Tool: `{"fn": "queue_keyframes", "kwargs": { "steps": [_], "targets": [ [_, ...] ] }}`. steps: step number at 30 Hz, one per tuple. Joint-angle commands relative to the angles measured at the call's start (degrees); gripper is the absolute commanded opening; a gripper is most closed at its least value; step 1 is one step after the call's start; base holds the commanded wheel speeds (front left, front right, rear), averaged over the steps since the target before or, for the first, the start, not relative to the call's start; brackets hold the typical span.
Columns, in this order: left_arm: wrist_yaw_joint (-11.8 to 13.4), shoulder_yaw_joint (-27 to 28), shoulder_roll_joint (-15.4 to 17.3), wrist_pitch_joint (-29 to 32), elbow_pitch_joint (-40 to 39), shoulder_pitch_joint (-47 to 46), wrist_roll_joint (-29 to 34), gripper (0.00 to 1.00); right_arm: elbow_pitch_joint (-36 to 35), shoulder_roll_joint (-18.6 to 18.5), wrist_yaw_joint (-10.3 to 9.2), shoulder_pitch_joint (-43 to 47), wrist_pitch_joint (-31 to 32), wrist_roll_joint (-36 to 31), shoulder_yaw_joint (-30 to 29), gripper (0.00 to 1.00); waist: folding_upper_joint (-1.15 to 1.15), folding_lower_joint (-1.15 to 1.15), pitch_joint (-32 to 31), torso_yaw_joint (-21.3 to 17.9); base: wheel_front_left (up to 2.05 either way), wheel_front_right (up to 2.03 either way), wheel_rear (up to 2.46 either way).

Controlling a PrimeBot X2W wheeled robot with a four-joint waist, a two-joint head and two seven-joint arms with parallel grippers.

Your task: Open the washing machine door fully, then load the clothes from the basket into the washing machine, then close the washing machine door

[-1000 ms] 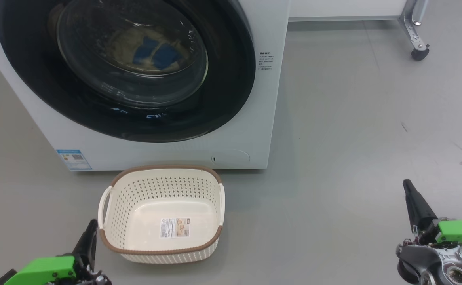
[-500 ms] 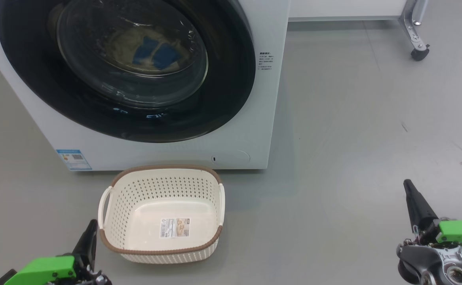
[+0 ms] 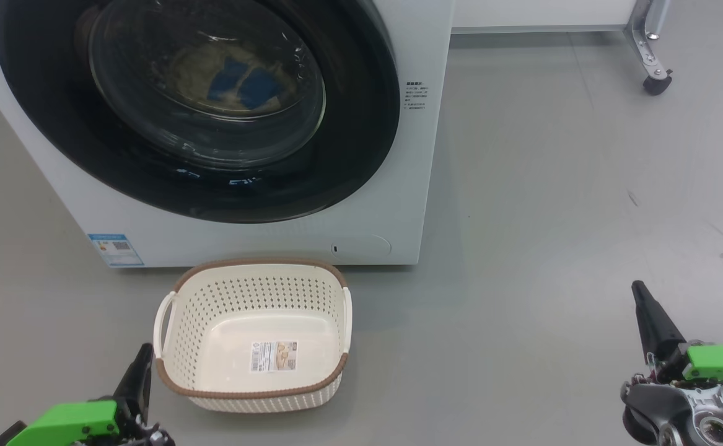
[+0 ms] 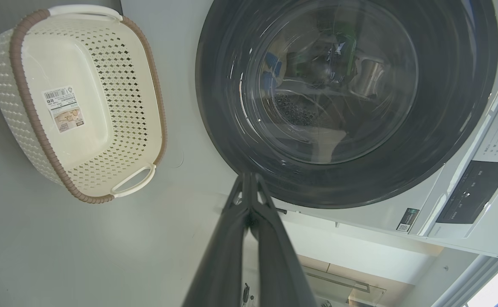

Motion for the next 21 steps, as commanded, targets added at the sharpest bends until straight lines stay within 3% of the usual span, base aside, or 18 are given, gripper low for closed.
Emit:
{"fn": "queue_keyframes", "kwargs": {
  "steps": [1,21],
  "targets": [
    [-0.4,2.29,0.44,0.29,-1.95,-2.75,0.38,0.0,-1.78,-0.51,-0.16,-3.26,0.51,-0.28,0.96,0.0,0.0,0.0,0.0,0.0,0.0,0.0,0.0],
    [-0.4,2.4,0.36,0.38,-1.94,-2.76,0.47,0.0,-1.77,-0.42,-0.16,-3.27,0.6,-0.38,0.84,0.0,0.0,0.0,0.0,0.0,0.0,0.0,0.0]
  ]
}}
